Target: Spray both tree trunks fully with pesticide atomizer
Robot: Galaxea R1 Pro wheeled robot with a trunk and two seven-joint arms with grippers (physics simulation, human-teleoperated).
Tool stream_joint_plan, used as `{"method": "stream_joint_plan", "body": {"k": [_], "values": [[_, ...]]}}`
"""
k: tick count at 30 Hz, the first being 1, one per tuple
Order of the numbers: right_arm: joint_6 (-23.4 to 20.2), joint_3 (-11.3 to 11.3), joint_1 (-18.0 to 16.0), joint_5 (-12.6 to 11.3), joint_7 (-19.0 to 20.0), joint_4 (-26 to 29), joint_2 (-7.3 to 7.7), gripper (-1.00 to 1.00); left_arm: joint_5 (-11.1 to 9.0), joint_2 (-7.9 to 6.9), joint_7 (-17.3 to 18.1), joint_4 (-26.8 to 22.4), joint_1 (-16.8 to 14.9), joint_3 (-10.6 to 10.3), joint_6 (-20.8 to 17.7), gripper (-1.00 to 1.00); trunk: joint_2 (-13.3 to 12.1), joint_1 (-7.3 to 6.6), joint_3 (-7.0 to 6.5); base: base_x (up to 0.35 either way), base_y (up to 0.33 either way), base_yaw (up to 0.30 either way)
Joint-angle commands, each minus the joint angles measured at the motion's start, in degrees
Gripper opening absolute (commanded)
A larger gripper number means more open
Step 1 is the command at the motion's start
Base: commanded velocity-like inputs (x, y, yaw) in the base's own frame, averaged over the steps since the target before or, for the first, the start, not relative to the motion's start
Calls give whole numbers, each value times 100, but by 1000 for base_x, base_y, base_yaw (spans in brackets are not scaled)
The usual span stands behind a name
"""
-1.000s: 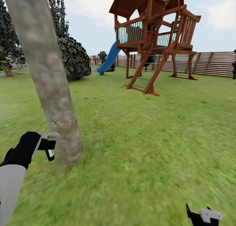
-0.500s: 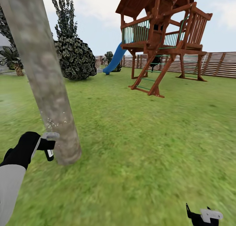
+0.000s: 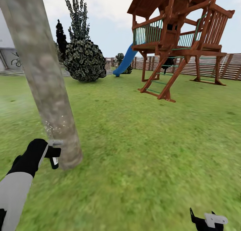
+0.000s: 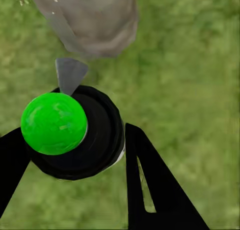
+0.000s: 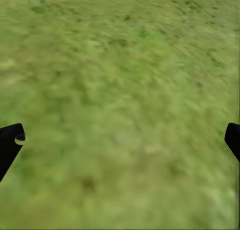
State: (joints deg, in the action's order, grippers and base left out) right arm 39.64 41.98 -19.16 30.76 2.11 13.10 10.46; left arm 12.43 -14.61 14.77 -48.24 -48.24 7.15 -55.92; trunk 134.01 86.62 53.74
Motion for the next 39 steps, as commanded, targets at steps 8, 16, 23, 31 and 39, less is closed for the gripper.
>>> {"method": "stream_joint_plan", "body": {"k": [8,16,23,31,39], "values": [[0,-5,0,0,0,0,0,100,96,-202,-6,81,300,525,49,-100,0,0,0,161,-257,0],[0,0,-2,-4,0,1,0,100,112,24,-25,109,410,528,47,-100,0,0,0,99,-124,189],[0,1,0,-8,0,0,0,100,99,-204,-28,680,500,540,373,-100,0,0,0,1,-1,105],[0,-3,0,-8,0,0,0,100,111,-336,-200,788,500,577,590,-100,0,0,0,120,0,13],[0,-6,0,4,0,0,0,100,102,-212,-447,1220,500,553,897,-100,0,0,0,193,19,256]]}}
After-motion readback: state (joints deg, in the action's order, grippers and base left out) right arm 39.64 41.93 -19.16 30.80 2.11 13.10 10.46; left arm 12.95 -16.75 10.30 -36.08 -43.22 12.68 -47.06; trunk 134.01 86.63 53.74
